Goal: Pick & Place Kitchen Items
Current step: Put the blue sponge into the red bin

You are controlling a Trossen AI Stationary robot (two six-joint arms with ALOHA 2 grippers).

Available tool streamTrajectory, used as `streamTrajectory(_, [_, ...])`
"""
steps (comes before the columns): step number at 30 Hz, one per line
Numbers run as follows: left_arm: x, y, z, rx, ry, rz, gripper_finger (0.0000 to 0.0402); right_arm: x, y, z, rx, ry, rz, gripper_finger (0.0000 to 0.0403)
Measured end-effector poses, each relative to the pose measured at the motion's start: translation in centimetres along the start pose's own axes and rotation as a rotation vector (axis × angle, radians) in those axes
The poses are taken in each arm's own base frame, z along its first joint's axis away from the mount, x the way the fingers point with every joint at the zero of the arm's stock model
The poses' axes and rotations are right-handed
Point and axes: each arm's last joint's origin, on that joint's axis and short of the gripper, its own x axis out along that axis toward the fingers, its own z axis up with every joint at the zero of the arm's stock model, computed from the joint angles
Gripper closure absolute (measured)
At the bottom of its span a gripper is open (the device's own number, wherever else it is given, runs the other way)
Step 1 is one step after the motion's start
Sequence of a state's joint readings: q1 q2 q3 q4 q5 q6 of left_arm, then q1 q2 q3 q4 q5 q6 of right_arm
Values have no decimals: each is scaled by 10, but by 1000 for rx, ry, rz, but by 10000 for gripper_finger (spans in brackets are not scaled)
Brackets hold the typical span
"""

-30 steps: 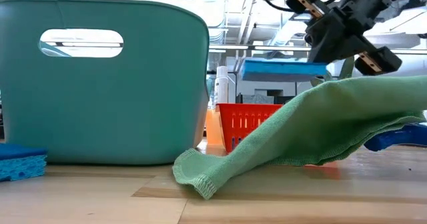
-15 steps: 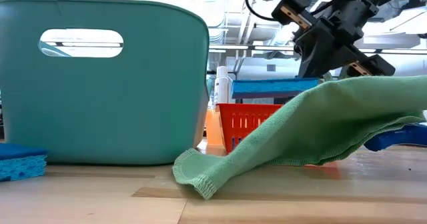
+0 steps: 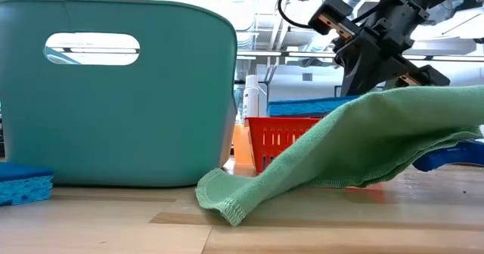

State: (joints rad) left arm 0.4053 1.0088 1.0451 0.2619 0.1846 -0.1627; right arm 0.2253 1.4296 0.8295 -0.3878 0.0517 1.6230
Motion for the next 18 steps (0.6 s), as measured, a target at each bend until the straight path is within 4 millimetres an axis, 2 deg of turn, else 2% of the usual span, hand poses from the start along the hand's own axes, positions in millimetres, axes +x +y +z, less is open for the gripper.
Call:
streamTrajectory(6, [0, 0, 0, 0, 1, -5, 262, 10, -5, -1, 3, -1, -52, 403])
streamTrajectory(9, [0, 0, 0, 3, 1, -5, 262, 17, 1, -2, 13, 5, -13, 403])
streamTrajectory(18, [0, 0, 0, 5, 0, -5, 262, 16, -2, -4, 7, 5, -30, 403])
